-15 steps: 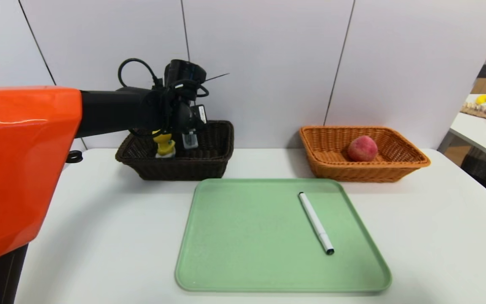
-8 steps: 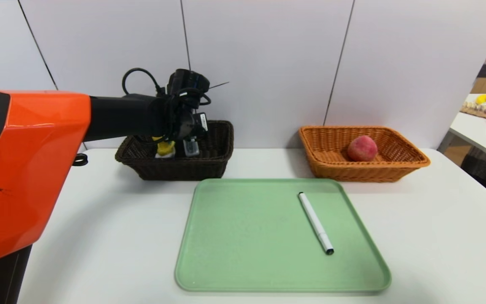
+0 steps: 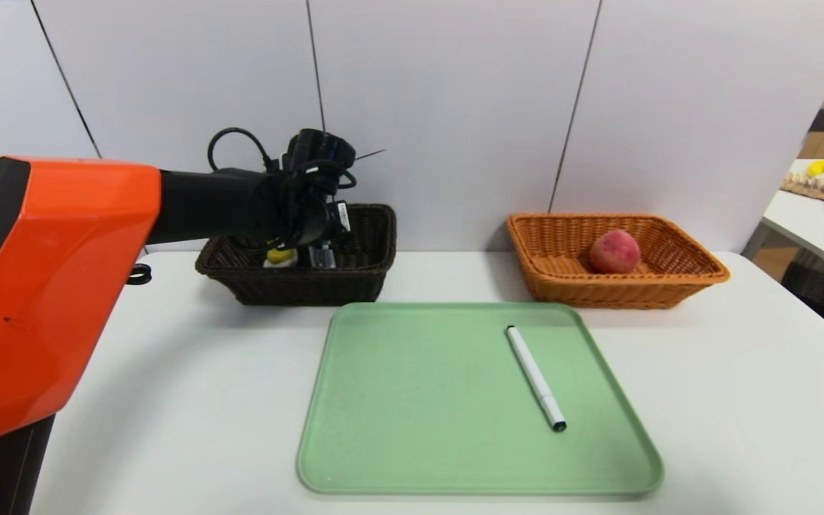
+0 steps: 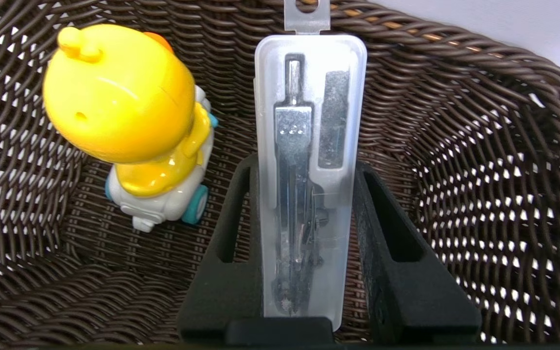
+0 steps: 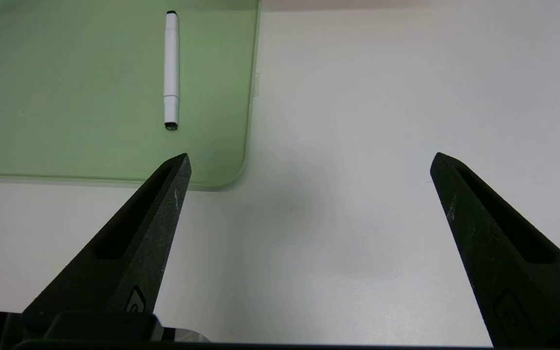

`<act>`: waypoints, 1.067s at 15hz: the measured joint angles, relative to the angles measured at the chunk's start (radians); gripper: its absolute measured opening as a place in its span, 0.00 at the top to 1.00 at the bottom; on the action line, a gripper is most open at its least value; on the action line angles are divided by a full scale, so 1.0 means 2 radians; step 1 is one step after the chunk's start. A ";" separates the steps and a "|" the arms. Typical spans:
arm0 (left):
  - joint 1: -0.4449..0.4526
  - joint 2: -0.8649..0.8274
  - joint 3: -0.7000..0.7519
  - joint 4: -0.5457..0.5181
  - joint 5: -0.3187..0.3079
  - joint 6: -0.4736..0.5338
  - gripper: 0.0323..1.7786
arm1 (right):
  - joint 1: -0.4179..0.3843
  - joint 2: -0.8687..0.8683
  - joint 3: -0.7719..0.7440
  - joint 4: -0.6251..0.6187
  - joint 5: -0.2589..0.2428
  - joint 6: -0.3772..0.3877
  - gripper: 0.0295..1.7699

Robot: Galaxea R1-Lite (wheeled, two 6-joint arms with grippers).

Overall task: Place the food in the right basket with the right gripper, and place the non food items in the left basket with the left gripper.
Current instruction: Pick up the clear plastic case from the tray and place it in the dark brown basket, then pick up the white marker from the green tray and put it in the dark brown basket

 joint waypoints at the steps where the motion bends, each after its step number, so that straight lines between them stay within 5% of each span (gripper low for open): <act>1: 0.001 0.000 0.001 0.000 0.000 0.000 0.70 | 0.000 0.000 0.000 0.000 0.000 0.000 0.04; 12: 0.002 -0.009 -0.003 0.002 0.001 0.008 0.24 | 0.000 -0.002 -0.006 0.000 -0.003 -0.001 0.04; 16: 0.001 -0.066 -0.016 0.021 0.000 0.087 0.16 | 0.002 0.008 -0.045 0.001 0.001 -0.006 0.04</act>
